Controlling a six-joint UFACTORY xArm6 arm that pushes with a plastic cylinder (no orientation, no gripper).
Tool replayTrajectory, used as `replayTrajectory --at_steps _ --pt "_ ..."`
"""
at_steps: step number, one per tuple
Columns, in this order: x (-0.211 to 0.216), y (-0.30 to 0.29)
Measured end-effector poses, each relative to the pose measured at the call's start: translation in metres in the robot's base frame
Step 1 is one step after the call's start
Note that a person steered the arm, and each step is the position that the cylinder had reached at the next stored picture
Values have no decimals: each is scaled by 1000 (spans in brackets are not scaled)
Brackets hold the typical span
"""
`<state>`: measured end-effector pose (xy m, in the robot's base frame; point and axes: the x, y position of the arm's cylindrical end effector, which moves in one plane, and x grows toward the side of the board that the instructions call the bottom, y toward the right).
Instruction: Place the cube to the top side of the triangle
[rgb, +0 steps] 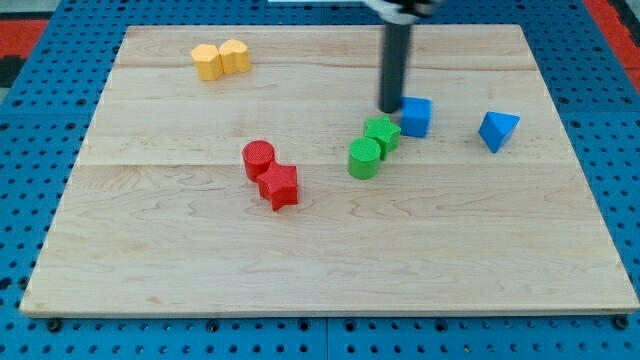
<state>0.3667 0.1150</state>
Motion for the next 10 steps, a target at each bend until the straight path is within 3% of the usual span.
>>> replayTrajectory --at_steps 1,2,3,7,10 --pt "14 -13" --pt "41 3" --pt "43 27" --pt "5 33" --pt "1 51"
